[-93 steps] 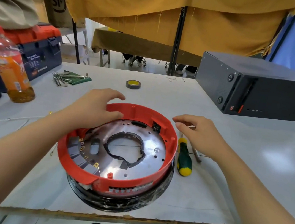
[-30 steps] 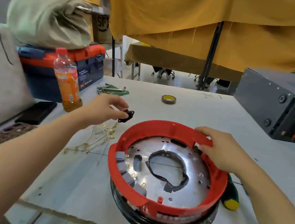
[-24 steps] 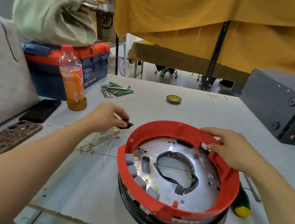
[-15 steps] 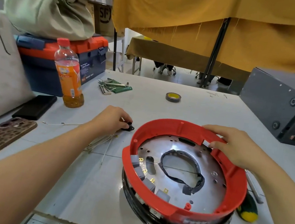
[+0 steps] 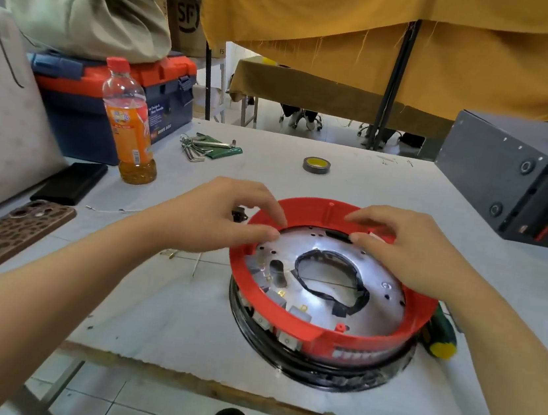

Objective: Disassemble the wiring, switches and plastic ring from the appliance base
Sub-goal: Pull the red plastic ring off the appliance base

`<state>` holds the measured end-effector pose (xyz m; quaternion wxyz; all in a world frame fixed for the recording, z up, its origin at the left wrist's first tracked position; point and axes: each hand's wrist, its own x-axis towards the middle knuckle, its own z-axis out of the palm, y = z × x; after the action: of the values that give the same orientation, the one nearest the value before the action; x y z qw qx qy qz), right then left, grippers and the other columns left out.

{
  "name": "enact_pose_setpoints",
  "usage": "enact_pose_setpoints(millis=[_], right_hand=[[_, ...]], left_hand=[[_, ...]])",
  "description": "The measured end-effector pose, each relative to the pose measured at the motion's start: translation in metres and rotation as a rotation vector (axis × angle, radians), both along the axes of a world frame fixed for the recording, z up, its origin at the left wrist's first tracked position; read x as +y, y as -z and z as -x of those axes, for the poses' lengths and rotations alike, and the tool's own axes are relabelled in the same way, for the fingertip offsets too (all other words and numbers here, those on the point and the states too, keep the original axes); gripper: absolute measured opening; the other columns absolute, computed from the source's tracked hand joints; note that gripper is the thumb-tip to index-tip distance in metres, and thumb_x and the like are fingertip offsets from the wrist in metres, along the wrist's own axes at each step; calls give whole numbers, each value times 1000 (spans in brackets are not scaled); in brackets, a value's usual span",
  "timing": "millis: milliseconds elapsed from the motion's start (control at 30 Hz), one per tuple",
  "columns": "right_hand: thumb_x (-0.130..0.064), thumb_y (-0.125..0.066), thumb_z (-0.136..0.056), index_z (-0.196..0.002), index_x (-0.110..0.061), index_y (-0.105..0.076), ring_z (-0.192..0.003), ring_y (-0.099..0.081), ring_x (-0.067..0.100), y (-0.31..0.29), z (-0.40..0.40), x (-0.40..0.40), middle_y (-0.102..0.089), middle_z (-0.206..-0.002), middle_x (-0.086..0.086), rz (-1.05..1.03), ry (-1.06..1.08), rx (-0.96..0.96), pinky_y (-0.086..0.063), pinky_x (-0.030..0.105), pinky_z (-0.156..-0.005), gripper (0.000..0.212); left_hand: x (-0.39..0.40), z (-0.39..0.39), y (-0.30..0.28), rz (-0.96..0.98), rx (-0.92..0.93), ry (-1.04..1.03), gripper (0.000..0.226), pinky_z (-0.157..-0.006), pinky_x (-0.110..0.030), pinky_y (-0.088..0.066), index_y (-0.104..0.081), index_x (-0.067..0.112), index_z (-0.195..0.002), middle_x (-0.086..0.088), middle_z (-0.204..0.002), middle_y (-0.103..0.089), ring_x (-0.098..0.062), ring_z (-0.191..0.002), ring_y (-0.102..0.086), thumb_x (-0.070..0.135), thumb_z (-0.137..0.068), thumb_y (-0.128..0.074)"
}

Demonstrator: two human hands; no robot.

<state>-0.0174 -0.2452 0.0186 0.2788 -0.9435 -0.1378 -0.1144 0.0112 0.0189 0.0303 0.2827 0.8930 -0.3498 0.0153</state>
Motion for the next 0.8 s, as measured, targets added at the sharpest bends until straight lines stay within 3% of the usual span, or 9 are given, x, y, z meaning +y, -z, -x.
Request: enact_pose_setpoints(millis=[100, 167, 400, 500, 567, 667, 800], right_hand=[[-22, -65, -88, -97, -28, -71, -89, -59, -8, 0, 22, 17, -67, -95, -21, -64, -130, 53, -43, 4, -79, 12], [-21, -64, -89, -96, -25, -73, -87, -59, -6, 4, 33, 22, -68, -92, -18, -70, -167, 58, -44, 6, -78, 12], [-24, -61, -90, -97, -27, -73, -84, -62, -5, 10, 57, 16, -68, -85, -20, -121, -163, 70, -46, 7, -76, 13], [-29, -59, -90, -91, -40, -70, -91, -58, -10, 8, 66, 15, -66, -88, -26, -95, -227, 130, -43, 3, -76, 15], [-31, -60, -89, -90, -43, -69, -94, -58, -7, 8, 70, 13, -67, -91, -27, -63, -258, 193, -46, 10, -79, 15], [-28, -65, -87, -91, -42, -70, -94, -60, -4, 9, 73, 13, -69, -93, -22, -60, -261, 219, -48, 16, -84, 15], [-20, -68, -86, -89, -43, -67, -94, -60, -2, 11, 74, 17, -69, -95, -19, -52, -247, 191, -46, 16, -84, 24]], left_hand=[[-6, 28, -4, -165, 140, 189, 39, -95, -27, -43, -64, 39, -112, 23, -115, -59, -1, -112, -53, 56, -77, -66], [-11, 40, 4, -229, 129, 236, 46, -94, -29, -44, -62, 37, -116, 21, -117, -59, -3, -112, -53, 54, -74, -71], [-15, 53, 24, -145, 85, 166, 48, -85, -26, -43, -64, 40, -116, 16, -107, -66, -1, -99, -55, 58, -71, -64], [-17, 52, 29, -185, 30, 103, 42, -96, -29, -39, -61, 41, -119, 16, -115, -61, -5, -109, -48, 50, -79, -66], [-20, 53, 28, -159, 23, 107, 39, -101, -27, -35, -63, 36, -119, 18, -119, -59, -4, -115, -45, 44, -81, -68], [-22, 55, 25, -78, 64, 110, 34, -93, -23, -40, -66, 32, -114, 15, -117, -59, -3, -112, -47, 34, -81, -72], [-20, 58, 24, -32, 102, 105, 32, -91, -33, -45, -68, 29, -112, 7, -111, -64, -9, -105, -53, 24, -80, -73]])
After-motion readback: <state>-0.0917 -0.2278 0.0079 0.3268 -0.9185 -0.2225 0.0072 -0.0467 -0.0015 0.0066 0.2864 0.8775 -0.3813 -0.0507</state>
